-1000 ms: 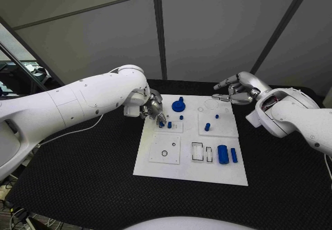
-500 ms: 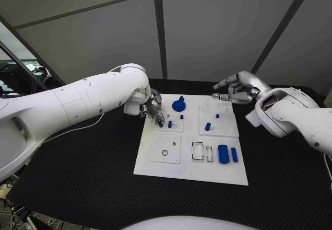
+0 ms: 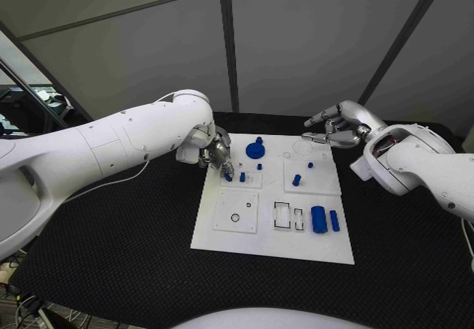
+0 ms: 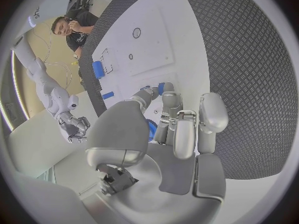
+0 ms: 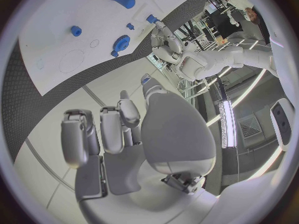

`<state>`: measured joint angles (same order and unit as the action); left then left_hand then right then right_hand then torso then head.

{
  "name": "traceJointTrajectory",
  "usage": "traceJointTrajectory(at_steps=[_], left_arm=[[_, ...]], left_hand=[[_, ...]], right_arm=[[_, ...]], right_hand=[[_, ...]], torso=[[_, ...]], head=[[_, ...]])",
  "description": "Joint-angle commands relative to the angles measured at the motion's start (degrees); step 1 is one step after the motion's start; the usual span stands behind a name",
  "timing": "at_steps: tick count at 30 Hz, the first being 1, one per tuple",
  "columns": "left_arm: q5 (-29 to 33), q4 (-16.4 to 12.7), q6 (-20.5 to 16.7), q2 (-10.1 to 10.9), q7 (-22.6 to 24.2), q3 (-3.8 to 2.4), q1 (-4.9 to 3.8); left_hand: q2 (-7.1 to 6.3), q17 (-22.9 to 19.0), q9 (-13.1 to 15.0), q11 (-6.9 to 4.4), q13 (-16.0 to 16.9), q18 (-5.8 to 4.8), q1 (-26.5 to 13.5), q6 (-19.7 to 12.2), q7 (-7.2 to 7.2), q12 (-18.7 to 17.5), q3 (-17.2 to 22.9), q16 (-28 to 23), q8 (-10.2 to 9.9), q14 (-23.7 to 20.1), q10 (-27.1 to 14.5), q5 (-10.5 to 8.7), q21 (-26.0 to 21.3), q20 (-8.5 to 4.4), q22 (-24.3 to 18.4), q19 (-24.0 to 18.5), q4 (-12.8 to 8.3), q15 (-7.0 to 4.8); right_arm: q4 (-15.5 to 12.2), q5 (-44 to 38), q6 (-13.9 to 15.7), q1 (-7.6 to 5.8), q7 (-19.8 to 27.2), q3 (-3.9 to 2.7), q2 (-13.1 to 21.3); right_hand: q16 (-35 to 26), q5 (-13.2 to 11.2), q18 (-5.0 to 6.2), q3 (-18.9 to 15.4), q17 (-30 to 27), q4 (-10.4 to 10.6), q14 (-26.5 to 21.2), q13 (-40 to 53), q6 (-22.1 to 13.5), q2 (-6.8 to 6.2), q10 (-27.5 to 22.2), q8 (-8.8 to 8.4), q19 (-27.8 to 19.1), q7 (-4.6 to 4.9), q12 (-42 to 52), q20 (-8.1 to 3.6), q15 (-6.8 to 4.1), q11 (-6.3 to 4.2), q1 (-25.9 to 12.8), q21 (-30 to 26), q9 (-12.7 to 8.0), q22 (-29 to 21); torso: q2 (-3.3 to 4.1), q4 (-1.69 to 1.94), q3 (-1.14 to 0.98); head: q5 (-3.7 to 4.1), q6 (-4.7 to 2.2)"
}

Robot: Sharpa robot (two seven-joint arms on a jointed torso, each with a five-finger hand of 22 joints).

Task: Assemble the parts on the task board

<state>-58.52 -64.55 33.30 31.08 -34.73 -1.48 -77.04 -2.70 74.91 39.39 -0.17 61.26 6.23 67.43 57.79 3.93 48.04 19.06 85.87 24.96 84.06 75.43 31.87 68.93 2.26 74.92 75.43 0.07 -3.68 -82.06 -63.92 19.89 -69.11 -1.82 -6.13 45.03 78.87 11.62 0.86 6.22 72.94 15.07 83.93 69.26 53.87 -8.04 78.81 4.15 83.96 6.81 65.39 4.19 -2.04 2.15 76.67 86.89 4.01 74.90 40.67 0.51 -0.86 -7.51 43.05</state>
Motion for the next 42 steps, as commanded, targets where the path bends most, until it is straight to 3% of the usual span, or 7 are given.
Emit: traceJointTrajectory(at_steps=[1, 29, 42], left_arm=[[-0.45, 0.12, 1.58, -0.23, 0.41, 0.0, -0.1], [-0.78, 1.51, 2.31, -1.34, 0.37, 0.12, -0.08], [-0.75, 2.46, 2.05, -2.16, 0.69, 0.88, -0.05]], left_hand=[[0.0, 10.83, 0.08, -0.48, 0.03, -0.65, 0.61, -0.03, -0.18, 0.16, 13.38, 0.35, -0.32, 4.52, 0.74, 0.2, 0.14, -0.02, 0.98, 0.34, -13.06, -0.46], [-0.02, 10.75, 0.19, -0.46, 0.03, -0.63, 0.61, -0.07, -0.16, 0.16, 13.44, 0.27, -0.35, 4.48, 0.7, 0.28, 0.07, -0.02, 0.97, 0.27, -12.93, -0.45], [0.06, 10.59, 0.81, -0.38, -0.19, -0.62, 0.23, -0.39, -0.09, -0.12, 13.46, 0.14, -0.49, 4.4, 0.48, -0.13, -0.07, 0.06, 1.01, 0.08, -11.84, -0.35]], right_arm=[[-0.09, 0.1, -0.08, -0.11, 0.45, -0.03, -0.03], [-0.25, 0.1, -0.12, -0.11, 0.46, -0.03, 0.05], [-0.32, 0.1, -0.13, -0.11, 0.48, -0.03, 0.01]], right_hand=[[-0.11, -0.33, 0.22, 0.15, 0.06, 0.07, 2.49, 0.07, 0.31, 0.07, 0.11, -0.26, 3.61, 0.01, 0.35, -0.27, -0.42, -0.22, -0.24, -0.1, -0.02, 11.25], [-0.11, -0.33, 0.22, 0.15, 0.06, 0.07, 2.49, 0.07, 0.31, 0.07, 0.11, -0.26, 3.61, 0.01, 0.35, -0.27, -0.42, -0.22, -0.24, -0.1, -0.02, 11.25], [-0.13, -0.33, 0.22, 0.15, 0.04, 0.05, 2.48, 0.06, 0.32, 0.07, 0.11, -0.27, 3.6, 0.01, 0.35, -0.27, -0.43, -0.23, -0.25, -0.12, -0.02, 11.23]], torso=[[0.01, -0.04, -0.01], [0.03, -0.04, -0.02], [0.0, -0.01, -0.02]], head=[[-0.01, 0.02], [0.14, 0.36], [0.28, 0.65]])
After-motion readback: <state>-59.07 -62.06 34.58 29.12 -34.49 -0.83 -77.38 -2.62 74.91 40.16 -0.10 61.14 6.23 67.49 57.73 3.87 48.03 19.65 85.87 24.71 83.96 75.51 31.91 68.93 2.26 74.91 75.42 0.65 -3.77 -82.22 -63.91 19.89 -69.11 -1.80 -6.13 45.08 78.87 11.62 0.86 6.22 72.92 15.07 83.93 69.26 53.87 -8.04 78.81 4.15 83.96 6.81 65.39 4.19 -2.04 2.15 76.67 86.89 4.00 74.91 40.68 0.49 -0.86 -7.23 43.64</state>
